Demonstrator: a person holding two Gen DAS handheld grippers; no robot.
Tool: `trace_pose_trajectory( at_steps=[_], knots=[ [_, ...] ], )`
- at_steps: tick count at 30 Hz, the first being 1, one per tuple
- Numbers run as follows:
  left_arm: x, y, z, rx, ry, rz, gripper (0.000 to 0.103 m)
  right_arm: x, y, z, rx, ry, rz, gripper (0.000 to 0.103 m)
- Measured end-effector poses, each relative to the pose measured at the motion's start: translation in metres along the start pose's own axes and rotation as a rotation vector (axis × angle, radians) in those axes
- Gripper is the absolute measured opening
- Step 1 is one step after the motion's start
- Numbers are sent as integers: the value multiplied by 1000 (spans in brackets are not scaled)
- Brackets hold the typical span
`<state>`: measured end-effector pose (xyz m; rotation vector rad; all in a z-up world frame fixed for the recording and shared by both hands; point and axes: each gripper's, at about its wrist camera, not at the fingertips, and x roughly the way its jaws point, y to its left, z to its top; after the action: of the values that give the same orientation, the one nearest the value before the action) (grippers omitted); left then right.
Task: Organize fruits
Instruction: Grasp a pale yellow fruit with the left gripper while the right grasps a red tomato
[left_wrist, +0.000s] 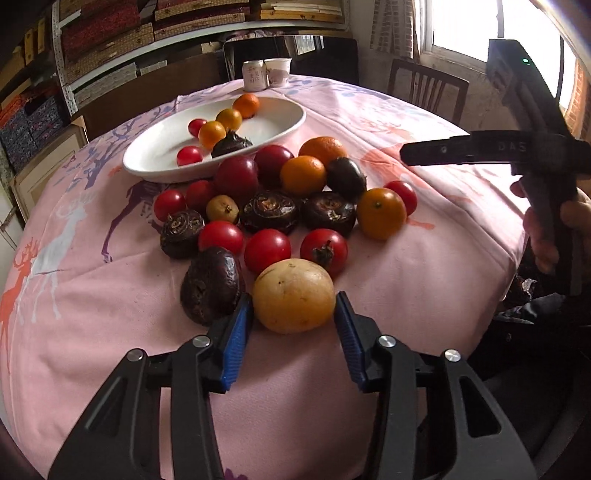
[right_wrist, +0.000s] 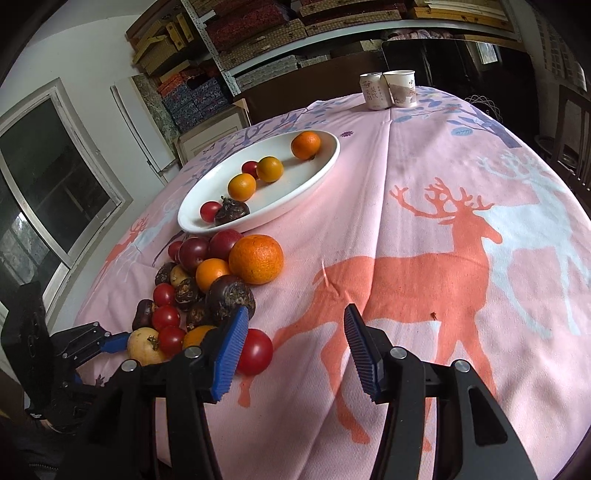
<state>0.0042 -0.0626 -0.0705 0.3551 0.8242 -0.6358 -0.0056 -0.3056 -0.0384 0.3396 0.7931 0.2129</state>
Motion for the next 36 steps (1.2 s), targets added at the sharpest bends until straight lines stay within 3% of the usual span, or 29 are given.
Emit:
trace_pose_trajectory(
  at_steps=[6,10,18,25,30,36],
  knots=[
    [-7,4,4,-23,-31,0,42,-8,20,-15,-124,22,41,54],
    [-24,14,6,-64,-68,-27,42,-5,29,-24,-194,47,23,54],
    [-33,26,2,-119,-71,-34,42,11,41,-26,-283,49,-29,38],
    [-35,27,2,-135,-85,-31,42,21,34,-16,-229,45,21,38],
    [-34,28,2,-133,-81,-26,42,21,32,-17,-202,38,74,31],
    [-38,41,13,-160,-101,-40,42,-9,32,1,-163,-48,124,31]
  ],
)
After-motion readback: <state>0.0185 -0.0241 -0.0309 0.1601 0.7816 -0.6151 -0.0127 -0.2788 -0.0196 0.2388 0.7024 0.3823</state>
